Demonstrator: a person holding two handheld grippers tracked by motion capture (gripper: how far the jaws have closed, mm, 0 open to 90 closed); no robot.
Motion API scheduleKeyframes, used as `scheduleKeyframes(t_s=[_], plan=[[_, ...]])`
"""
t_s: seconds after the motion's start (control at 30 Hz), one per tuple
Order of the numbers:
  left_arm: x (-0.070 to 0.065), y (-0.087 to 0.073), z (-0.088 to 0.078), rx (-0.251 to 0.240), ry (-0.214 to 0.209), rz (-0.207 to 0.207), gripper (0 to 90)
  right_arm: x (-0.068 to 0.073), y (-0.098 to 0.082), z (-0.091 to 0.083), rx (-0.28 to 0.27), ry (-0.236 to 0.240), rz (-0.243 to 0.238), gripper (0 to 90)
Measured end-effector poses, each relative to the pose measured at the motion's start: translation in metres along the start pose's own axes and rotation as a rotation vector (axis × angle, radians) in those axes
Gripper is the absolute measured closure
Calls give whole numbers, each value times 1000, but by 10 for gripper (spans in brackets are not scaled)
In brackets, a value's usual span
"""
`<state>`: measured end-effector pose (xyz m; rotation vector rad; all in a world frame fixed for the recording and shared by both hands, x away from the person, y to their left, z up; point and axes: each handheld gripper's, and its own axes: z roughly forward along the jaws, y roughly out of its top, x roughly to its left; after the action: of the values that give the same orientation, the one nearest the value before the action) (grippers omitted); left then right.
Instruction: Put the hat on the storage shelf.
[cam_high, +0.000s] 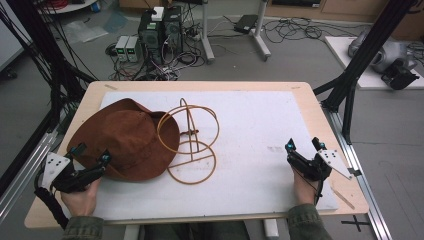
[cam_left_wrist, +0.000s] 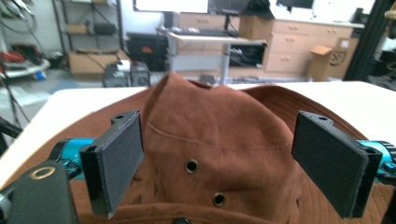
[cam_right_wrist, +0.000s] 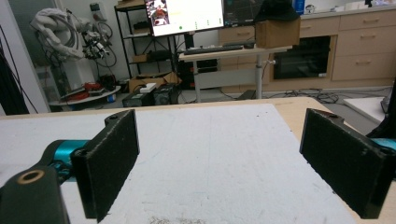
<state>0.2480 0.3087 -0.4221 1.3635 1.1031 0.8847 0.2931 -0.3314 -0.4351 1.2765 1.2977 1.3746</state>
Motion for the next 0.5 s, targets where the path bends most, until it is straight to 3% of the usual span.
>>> scheduleKeyframes(t_s=[0.13,0.37,0.5], plan=[[4,1,5,56,-41,-7,167,-1,0,0,5,3,-1,110],[7,4,14,96,-63,7,166,-3,0,1,-2,1,1,111],[12,3,21,122,-43,15,162,-4,-1,2,4,1,1,111]])
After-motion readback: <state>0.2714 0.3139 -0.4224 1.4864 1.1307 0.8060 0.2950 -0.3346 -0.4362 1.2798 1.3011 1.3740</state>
